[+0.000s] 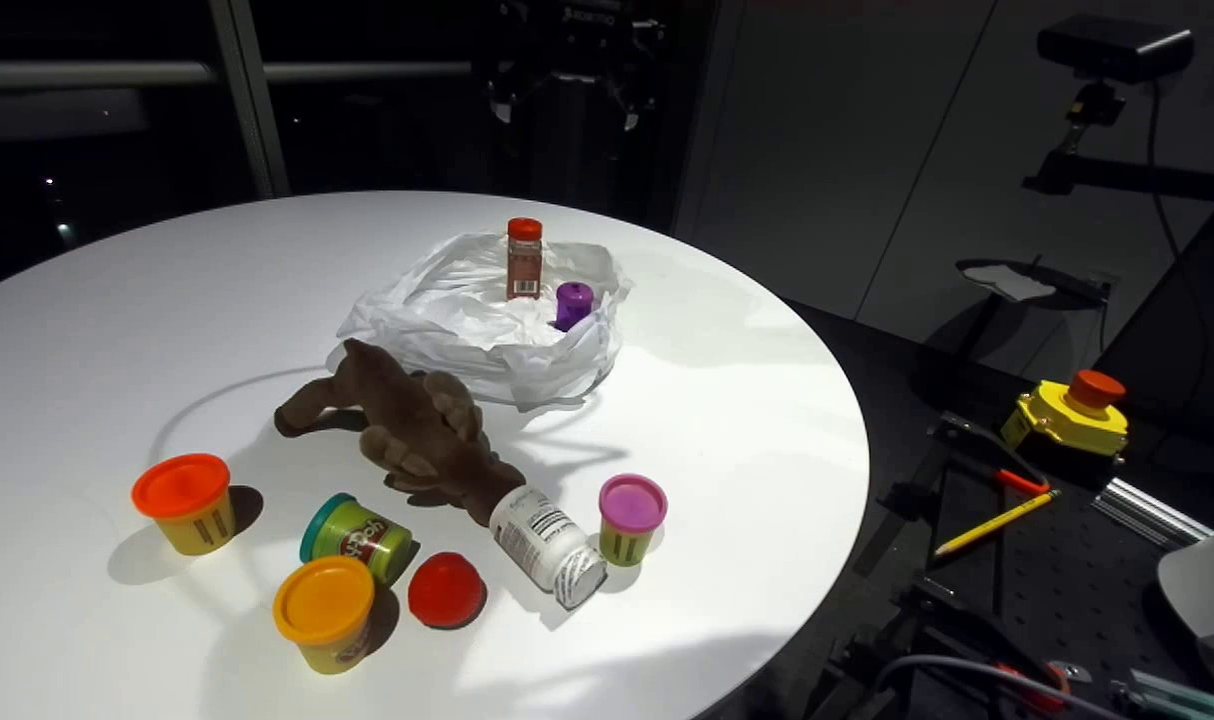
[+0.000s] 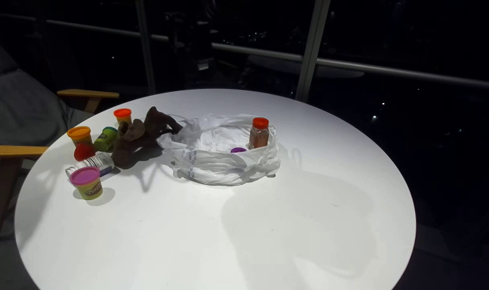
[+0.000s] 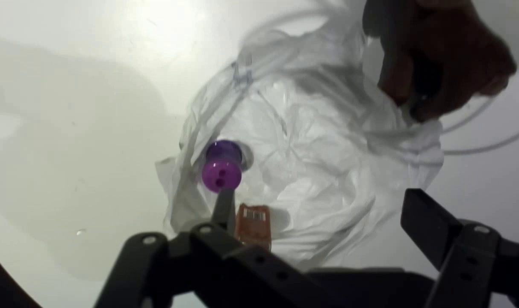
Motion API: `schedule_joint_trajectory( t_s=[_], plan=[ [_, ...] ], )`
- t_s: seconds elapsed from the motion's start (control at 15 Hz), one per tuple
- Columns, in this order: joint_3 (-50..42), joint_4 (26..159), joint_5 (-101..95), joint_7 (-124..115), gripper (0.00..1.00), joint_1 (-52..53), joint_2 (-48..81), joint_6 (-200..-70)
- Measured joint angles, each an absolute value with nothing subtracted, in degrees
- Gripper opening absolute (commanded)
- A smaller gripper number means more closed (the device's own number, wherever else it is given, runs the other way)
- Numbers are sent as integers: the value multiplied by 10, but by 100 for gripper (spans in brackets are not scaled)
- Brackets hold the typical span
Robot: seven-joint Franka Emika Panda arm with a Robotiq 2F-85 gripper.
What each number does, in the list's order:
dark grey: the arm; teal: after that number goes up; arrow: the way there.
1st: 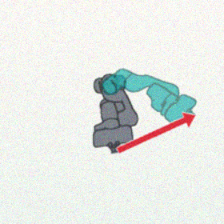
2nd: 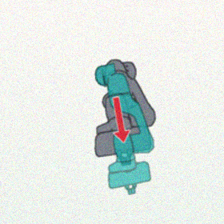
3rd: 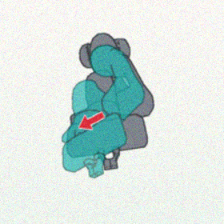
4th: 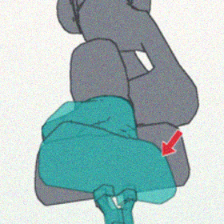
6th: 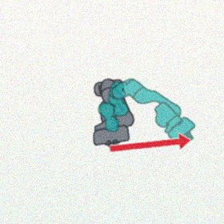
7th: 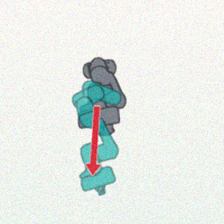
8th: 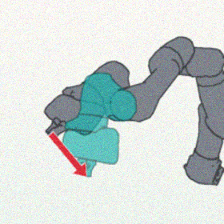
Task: Put the objects in the plastic
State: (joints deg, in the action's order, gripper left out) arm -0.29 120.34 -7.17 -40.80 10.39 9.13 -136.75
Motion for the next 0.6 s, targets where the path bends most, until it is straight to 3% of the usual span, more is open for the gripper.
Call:
schedule_joint_trajectory(
  t_s=[0.6],
  plan=[
    [132,1468,-24,-399,100,160,26,-1444]
  ],
)
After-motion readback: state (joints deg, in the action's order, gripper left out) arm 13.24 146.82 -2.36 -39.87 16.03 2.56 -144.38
